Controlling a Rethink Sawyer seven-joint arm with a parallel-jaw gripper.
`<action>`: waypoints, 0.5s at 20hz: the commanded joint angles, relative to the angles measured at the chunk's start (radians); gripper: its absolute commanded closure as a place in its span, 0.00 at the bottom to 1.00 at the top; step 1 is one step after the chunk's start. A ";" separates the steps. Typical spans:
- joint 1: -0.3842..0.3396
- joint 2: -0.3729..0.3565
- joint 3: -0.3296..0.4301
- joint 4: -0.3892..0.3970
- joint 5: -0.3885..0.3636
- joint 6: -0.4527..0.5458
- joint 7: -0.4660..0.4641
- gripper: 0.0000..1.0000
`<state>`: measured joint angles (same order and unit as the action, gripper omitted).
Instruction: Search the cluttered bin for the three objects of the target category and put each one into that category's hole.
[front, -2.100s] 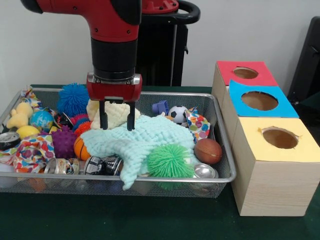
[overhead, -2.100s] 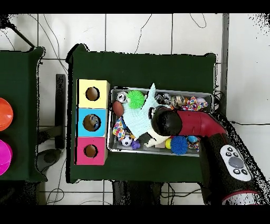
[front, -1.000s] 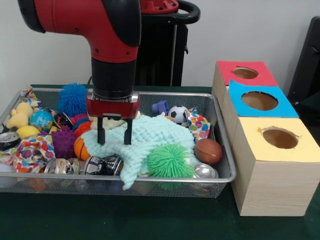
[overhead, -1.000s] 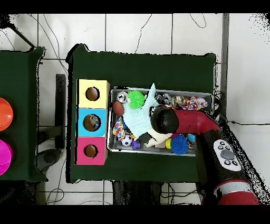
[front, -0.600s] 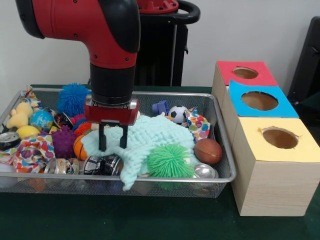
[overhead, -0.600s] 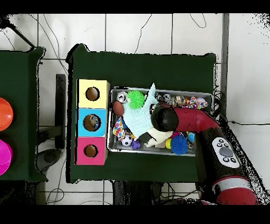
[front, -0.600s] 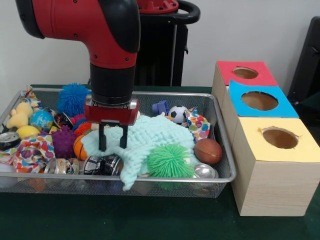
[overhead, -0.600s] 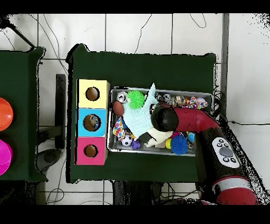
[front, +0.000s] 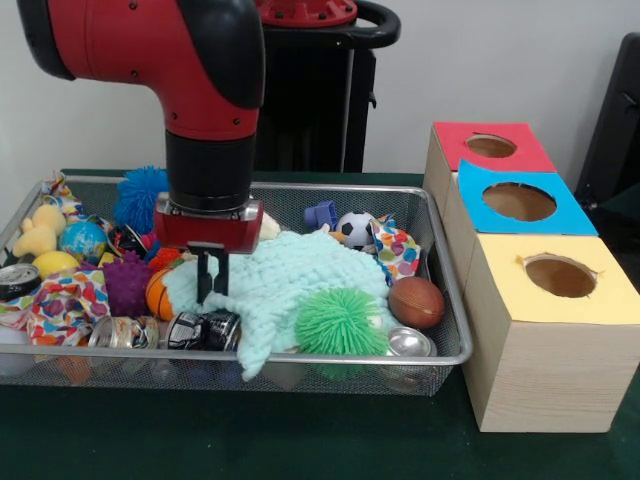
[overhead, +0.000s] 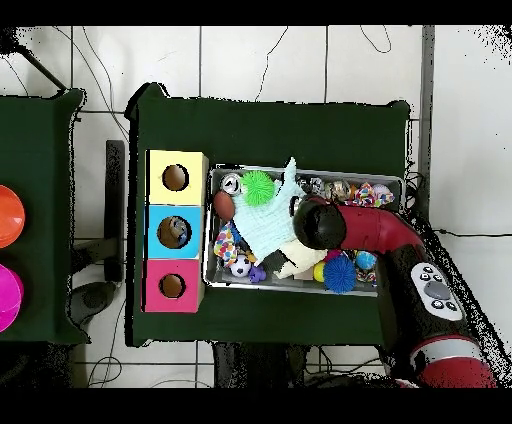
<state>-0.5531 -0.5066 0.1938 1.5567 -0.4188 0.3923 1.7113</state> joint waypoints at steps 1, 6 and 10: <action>-0.064 -0.031 0.069 0.017 0.036 0.014 0.040 1.00; -0.136 -0.088 0.104 0.041 0.036 0.082 -0.044 1.00; -0.187 -0.135 0.134 0.063 0.037 0.136 -0.100 1.00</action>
<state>-0.6710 -0.5717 0.2299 1.5795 -0.4113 0.3970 1.7113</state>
